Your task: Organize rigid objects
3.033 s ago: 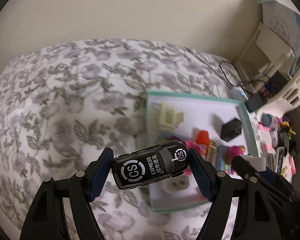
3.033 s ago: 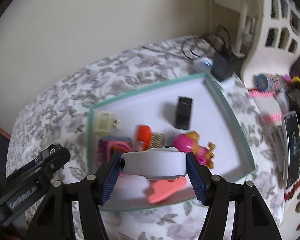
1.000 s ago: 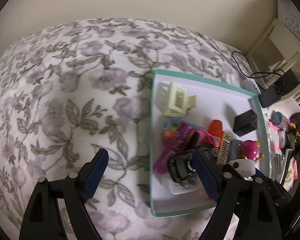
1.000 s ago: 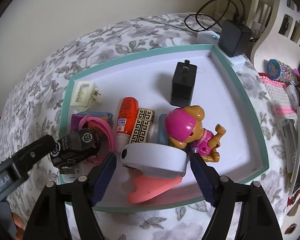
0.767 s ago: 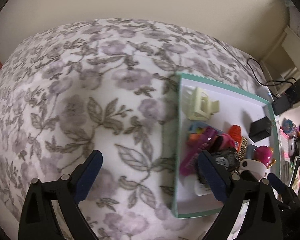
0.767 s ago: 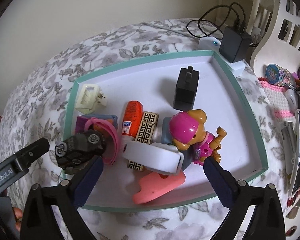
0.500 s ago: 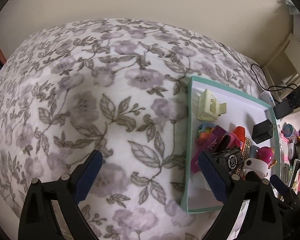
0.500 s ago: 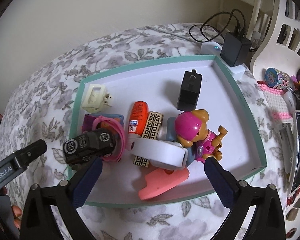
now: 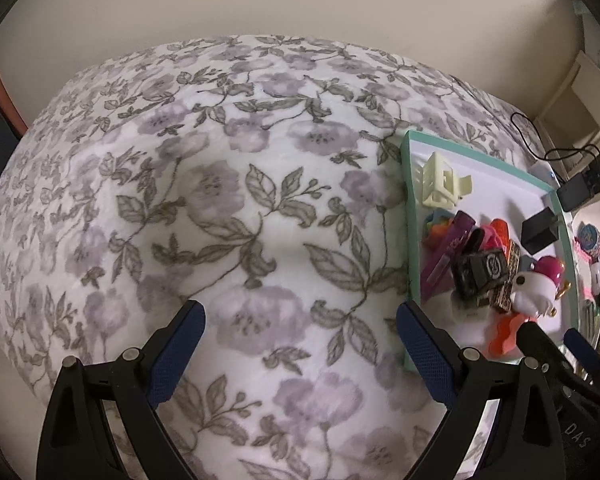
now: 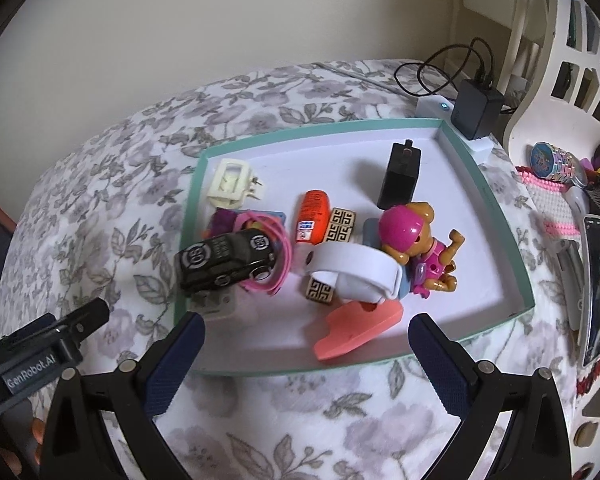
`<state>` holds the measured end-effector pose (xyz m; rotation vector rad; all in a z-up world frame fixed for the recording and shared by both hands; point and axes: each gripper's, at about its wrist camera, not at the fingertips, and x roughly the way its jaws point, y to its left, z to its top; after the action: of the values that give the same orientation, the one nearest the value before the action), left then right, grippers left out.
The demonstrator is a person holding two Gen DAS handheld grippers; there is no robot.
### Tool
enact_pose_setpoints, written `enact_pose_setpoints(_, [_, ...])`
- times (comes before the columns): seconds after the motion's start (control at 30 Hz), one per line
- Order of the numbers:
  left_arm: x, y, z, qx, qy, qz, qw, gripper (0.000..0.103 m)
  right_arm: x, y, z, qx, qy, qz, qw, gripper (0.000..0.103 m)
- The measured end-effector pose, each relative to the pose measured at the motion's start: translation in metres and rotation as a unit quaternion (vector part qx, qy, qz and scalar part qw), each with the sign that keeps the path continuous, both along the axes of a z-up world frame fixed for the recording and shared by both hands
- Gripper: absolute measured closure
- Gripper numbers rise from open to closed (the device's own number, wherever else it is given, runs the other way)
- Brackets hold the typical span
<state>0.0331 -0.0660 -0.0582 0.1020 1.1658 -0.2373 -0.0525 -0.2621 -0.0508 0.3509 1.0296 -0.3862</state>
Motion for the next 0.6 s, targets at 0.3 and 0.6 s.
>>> enact_pose_setpoints(0.3, [-0.014, 0.015, 0.007, 0.005, -0.013, 0.006, 0.9999, 0.007, -0.008, 0.013, 0.008, -0.003, -0.011, 0.005, 1.000, 0.000])
enact_pose_setpoints(0.6, [-0.017, 0.026, 0.009, 0.004, -0.014, 0.018, 0.9997, 0.007, -0.010, 0.018, 0.017, -0.010, -0.022, 0.010, 1.000, 0.000])
